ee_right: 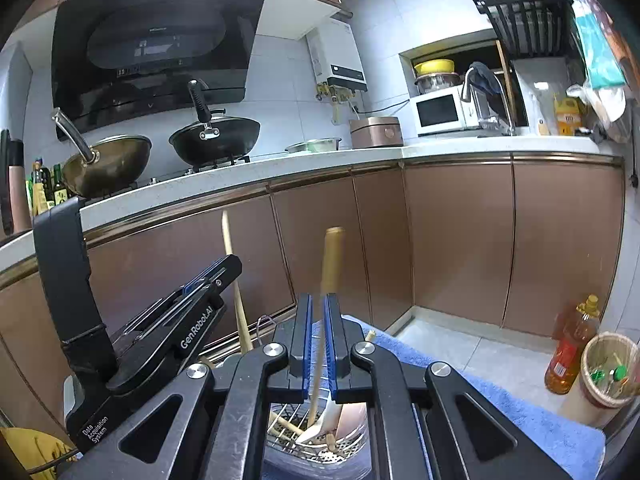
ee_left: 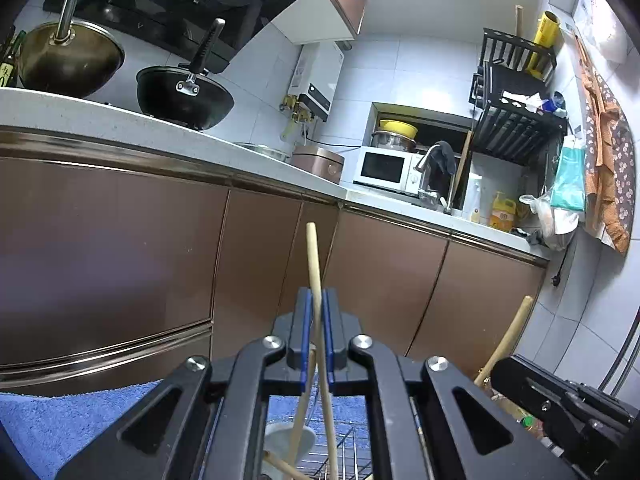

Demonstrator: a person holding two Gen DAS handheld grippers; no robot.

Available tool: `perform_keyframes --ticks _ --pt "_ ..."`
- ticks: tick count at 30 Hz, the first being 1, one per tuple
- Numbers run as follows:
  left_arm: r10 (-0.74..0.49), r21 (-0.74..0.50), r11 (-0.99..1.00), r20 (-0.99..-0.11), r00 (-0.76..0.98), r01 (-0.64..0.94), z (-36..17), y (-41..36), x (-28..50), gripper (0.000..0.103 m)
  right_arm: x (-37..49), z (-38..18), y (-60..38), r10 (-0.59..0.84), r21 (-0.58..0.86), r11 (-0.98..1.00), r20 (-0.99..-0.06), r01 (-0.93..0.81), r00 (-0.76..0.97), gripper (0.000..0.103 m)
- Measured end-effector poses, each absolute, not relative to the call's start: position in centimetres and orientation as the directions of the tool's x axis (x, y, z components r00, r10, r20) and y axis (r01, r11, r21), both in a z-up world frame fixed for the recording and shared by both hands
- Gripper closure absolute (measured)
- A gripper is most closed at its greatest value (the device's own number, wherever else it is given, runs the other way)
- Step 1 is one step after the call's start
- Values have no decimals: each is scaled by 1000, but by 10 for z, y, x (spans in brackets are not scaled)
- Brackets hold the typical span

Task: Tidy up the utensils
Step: 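Open both tools and withdraw them from the holder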

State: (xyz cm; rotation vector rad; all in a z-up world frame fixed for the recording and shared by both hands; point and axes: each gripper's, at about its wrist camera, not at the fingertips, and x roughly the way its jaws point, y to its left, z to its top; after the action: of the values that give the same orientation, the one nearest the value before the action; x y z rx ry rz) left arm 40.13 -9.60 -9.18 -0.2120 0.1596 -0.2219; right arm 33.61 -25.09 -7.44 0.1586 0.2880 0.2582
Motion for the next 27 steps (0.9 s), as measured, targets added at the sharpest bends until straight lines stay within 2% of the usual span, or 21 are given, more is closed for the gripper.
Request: perform_keyframes --ticks 10,11,12,14,16,18,20,27 --pt "-254 -205 953 -144 956 222 -90 -89 380 94 325 -75 -258 288 222 947 -261 -233 921 96" --pt "-256 -207 953 -143 956 224 -88 -88 377 89 322 -75 -261 288 231 945 -259 -231 922 96" --pt "-255 -208 952 -139 957 224 -87 -86 373 80 320 -75 -264 286 237 945 -257 -226 923 96" --pt "-253 -201 954 -132 958 224 -83 -83 366 70 315 -74 -267 281 244 944 -253 -220 926 96" --pt "-252 -194 955 -130 959 225 -80 -81 357 69 308 -72 -269 268 243 948 -258 -206 928 93" --pt "-250 -190 956 -140 958 222 -77 -77 346 59 300 -71 -269 241 231 956 -271 -181 932 82" --pt "-246 -186 958 -151 958 217 -73 -73 336 55 291 -70 -268 209 212 966 -285 -151 936 72" --pt "-205 -128 976 -237 950 179 -66 -57 297 46 255 -70 -260 54 121 993 -348 -12 936 35"
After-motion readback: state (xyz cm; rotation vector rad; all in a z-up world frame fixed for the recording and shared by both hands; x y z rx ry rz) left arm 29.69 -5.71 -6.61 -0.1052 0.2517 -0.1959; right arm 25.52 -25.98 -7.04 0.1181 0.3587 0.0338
